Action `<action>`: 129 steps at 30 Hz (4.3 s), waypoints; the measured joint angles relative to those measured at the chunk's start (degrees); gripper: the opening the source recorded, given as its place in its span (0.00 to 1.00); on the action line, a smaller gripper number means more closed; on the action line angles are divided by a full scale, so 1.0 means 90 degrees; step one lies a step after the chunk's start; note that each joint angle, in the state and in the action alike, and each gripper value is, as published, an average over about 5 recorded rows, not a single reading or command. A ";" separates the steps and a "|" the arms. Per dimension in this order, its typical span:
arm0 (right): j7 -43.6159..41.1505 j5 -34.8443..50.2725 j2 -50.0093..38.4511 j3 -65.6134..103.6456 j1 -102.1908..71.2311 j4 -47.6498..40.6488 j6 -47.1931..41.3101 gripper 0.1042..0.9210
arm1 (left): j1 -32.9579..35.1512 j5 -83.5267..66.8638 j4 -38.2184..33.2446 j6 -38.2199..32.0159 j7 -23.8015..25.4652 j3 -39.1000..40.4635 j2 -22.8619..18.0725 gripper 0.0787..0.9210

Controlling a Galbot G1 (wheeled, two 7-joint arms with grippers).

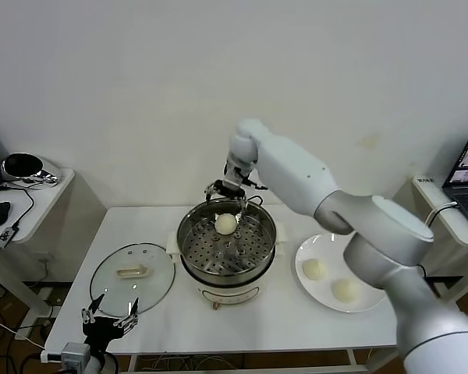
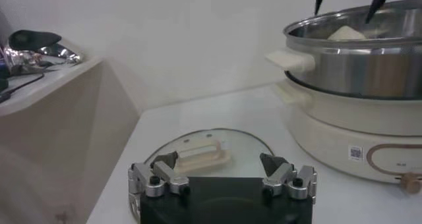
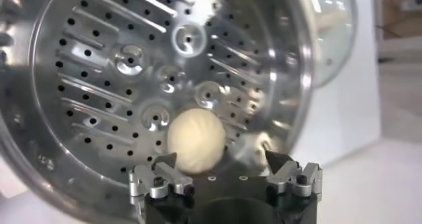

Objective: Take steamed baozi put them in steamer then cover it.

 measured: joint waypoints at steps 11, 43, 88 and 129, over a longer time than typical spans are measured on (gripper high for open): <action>-0.0371 0.1508 -0.2014 -0.0557 0.0690 0.1843 -0.3296 0.88 | 0.0130 -0.0069 -0.0156 0.0041 0.0049 0.0041 0.0014 0.88; -0.0203 0.0835 -0.4581 0.0092 -0.1807 0.3925 -0.5827 0.88 | 0.0272 0.0031 -0.0323 0.0088 0.0101 0.0078 -0.0131 0.88; 0.0813 -0.0233 -0.3365 0.0720 -0.3310 0.2440 -0.5359 0.88 | 0.0161 0.0108 0.0115 0.0063 0.0102 0.0125 -0.0160 0.88; 0.0672 0.0412 -0.3925 0.0475 -0.2764 0.2762 -0.5572 0.47 | 0.0023 0.0118 0.0231 0.0056 0.0088 0.0260 -0.0125 0.88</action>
